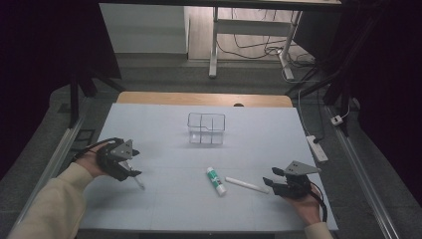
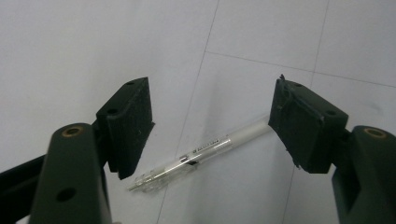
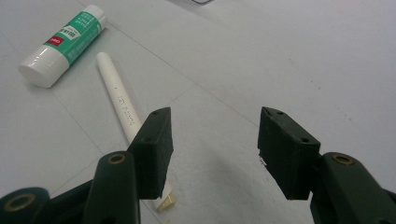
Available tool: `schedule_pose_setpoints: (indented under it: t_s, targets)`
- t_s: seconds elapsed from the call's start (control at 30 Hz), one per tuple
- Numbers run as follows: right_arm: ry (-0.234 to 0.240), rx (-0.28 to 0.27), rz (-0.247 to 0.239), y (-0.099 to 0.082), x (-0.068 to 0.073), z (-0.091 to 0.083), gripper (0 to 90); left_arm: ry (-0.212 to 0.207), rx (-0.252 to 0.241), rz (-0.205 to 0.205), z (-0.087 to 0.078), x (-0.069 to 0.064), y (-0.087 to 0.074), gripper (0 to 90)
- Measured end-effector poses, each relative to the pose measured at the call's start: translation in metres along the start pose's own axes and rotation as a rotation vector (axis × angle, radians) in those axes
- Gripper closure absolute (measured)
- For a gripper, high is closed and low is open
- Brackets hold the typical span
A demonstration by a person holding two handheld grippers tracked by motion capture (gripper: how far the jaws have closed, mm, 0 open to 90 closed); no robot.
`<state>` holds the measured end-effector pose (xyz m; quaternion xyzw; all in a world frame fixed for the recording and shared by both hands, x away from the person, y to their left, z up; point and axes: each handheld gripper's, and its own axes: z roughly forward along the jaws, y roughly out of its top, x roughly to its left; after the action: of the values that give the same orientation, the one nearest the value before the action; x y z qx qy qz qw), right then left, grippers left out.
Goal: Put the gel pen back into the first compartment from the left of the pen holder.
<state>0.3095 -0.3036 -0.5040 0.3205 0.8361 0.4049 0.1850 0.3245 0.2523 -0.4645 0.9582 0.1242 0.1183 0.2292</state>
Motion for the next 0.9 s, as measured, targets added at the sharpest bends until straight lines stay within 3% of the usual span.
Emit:
schedule_pose_setpoints:
  t_s: [0.23, 0.43, 0.9]
  targets:
    - [0.001, 0.003, 0.001, -0.001, 0.000, 0.000, 44.4, -0.045, 0.048, 0.062, 0.005, 0.003, 0.002, 31.2]
    - [0.002, 0.005, 0.000, -0.002, 0.001, 0.000, 44.4, -0.040, 0.070, 0.109, 0.009, 0.004, 0.000, 29.2]
    - [0.006, 0.013, -0.004, -0.003, 0.000, 0.001, 44.3, -0.075, 0.165, 0.228, 0.025, 0.001, -0.004, 28.4]
